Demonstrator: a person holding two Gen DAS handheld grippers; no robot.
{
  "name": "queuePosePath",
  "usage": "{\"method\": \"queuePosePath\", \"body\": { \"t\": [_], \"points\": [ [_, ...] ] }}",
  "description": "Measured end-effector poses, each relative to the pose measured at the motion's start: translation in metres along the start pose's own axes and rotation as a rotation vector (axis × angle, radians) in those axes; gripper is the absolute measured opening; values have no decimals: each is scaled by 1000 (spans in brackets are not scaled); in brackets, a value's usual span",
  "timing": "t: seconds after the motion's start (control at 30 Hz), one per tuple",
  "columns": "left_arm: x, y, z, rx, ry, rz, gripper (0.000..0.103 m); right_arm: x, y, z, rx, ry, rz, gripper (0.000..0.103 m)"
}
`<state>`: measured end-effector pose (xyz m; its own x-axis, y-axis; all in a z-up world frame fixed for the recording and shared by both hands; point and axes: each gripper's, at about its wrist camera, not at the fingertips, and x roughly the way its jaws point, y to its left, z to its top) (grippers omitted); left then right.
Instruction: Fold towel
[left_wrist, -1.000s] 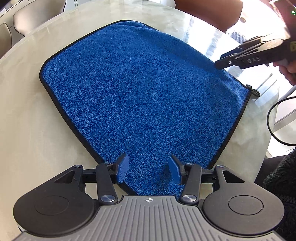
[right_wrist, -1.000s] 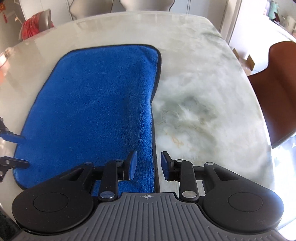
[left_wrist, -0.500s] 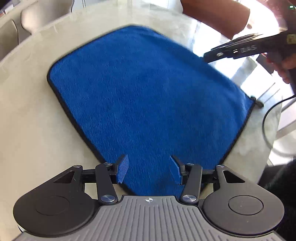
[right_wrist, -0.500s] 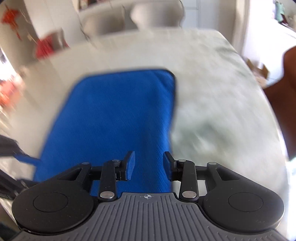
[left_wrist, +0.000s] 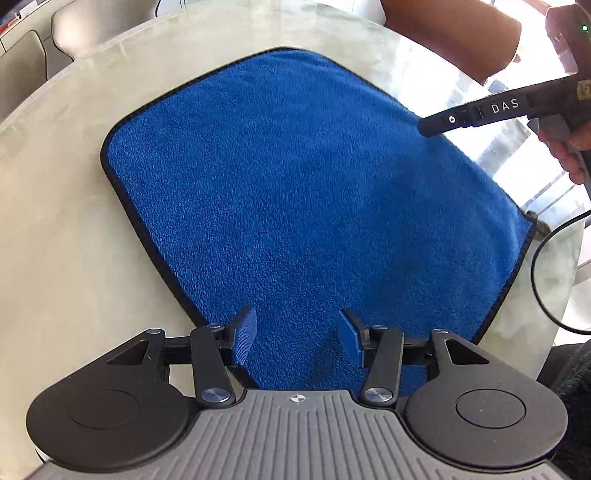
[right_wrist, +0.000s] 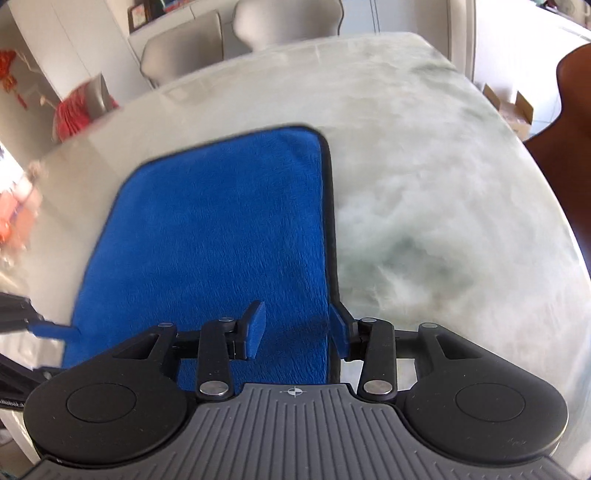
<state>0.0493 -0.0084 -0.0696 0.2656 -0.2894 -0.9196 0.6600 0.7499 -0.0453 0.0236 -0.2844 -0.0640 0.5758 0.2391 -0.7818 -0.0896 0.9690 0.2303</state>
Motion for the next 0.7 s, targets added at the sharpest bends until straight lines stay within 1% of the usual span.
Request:
{"method": "queuePosePath", "body": {
  "t": [0.03,0.07,0.13,0.17,0.27,0.33,0.43,0.53,0.63,0.7],
  "points": [
    [1,0,3,0,-6,0,52,1,1,1,-6,-9,14,48],
    [3,0,7,-1,-10,2,52,5,3,3,-6,-8,38,48],
    [7,0,13,-4,-12,-2,52,14,6,5,-11,18,70,49],
    [9,0,14,-6,-10,-5,52,19,8,6,-15,31,67,49],
    [11,-2,13,-6,9,5,52,22,11,5,-62,65,18,49],
    [9,-3,8,-9,9,7,52,12,12,2,-103,84,0,49],
    [1,-4,-4,-34,8,-4,52,-6,11,-6,-149,86,20,49],
    [-7,-9,-16,-59,17,2,52,-25,8,-21,-184,114,-6,49],
    [-12,-13,-28,-106,35,8,52,-38,5,-35,-207,150,-35,49],
    [-16,-15,-38,-144,49,8,52,-50,7,-48,-224,171,-40,49]
  ]
}}
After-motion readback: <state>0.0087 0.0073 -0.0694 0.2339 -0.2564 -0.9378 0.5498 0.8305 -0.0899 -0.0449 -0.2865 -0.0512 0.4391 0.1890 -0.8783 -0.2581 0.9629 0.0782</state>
